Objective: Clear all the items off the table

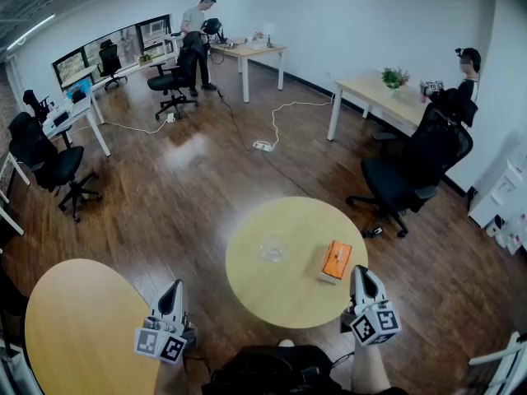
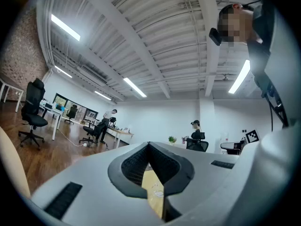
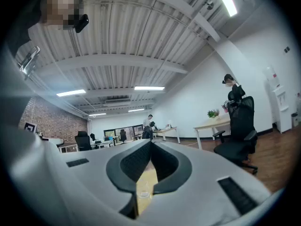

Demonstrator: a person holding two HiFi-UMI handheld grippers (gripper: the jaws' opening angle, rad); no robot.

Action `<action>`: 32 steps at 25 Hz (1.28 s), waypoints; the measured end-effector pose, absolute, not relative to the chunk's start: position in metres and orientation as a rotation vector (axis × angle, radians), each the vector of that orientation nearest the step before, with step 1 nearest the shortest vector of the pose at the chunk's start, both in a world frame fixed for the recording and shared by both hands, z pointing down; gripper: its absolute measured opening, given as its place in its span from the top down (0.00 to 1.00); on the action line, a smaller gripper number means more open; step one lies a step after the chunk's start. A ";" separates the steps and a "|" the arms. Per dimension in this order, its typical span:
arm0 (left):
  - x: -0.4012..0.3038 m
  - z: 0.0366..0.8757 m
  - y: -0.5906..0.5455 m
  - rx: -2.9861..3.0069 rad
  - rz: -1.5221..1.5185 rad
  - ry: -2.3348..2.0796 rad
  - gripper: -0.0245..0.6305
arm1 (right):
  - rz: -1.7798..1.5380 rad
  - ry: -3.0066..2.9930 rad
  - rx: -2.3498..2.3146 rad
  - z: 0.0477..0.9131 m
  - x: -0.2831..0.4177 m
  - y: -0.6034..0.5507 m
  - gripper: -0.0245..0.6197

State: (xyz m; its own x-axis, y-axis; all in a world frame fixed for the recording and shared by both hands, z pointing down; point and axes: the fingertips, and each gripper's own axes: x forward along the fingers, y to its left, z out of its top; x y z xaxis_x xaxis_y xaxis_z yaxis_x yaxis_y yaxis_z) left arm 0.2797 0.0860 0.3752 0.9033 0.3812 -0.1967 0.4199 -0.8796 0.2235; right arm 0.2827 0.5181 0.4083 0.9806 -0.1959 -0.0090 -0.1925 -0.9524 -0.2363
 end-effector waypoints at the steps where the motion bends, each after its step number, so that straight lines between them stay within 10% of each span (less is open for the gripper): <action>1: 0.281 0.376 0.091 2.804 -0.211 0.607 0.96 | -0.021 0.281 -2.892 0.406 0.283 0.522 0.95; 32: 0.384 0.433 0.272 2.930 0.078 0.915 0.96 | -0.079 0.029 -2.827 0.436 0.286 0.662 0.95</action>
